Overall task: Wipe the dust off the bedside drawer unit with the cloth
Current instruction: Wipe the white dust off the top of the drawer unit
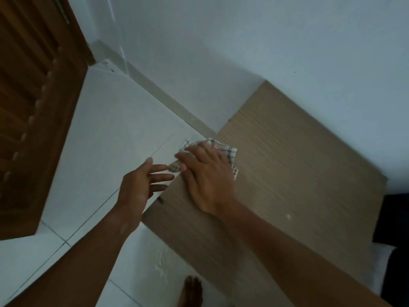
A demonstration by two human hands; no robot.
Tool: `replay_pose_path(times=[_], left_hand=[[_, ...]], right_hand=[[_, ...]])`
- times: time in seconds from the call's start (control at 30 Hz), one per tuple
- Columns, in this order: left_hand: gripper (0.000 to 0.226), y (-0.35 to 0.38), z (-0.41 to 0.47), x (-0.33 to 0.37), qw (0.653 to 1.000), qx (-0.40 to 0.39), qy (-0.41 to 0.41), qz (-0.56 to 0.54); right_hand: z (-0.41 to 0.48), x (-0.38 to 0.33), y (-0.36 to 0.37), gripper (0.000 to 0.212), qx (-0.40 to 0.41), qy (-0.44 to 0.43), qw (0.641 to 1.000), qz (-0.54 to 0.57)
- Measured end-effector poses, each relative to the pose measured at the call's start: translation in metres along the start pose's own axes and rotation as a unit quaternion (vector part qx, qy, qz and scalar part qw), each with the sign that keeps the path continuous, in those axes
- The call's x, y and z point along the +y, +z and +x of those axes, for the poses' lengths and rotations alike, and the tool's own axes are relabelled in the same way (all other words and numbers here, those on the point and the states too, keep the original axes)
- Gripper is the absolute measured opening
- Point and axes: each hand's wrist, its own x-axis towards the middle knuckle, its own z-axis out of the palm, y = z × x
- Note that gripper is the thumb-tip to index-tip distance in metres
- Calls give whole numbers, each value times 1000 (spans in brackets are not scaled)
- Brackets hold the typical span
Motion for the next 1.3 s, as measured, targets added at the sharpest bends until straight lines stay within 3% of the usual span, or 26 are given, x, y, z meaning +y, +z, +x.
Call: replay_pose_path(times=[0.13, 0.23, 0.43, 0.53, 0.63, 0.73, 0.87, 1.03, 1.13, 1.2, 1.3], left_hand=[[56, -44, -29, -19, 998, -15, -52, -34], [48, -75, -56, -31, 998, -44, -46, -13], [46, -97, -90, -55, 979, -98, 140, 115], [73, -84, -96, -77, 917, -120, 264, 275], [76, -61, -110, -103, 794, -130, 391, 446], [80, -37, -126, -129, 710, -158, 454, 514], [68, -8, -145, -165, 622, -193, 503, 568], [69, 17, -155, -222, 564, -214, 541, 587], [70, 31, -158, -243, 547, -221, 544, 596], [70, 38, -161, -251, 523, -235, 560, 598], [71, 54, -164, -253, 507, -235, 581, 592]], right_hand=[[-44, -67, 19, 40, -9, -23, 1000, -4], [-76, -107, 35, 36, 3, -48, 999, -16], [-150, -92, 57, 60, 10, -116, 981, -155], [-208, -59, 56, 72, 29, -63, 977, -200], [-253, -35, 55, 89, 40, -2, 976, -212], [-287, -18, 64, 96, 80, 38, 976, -200], [-321, 6, 76, 82, 164, 68, 964, -197], [-347, 30, 89, 51, 291, 118, 926, -211], [-368, 46, 104, 44, 354, 231, 883, -203], [-385, 55, 115, 44, 395, 269, 865, -151], [-396, 61, 116, 37, 441, 249, 861, -38]])
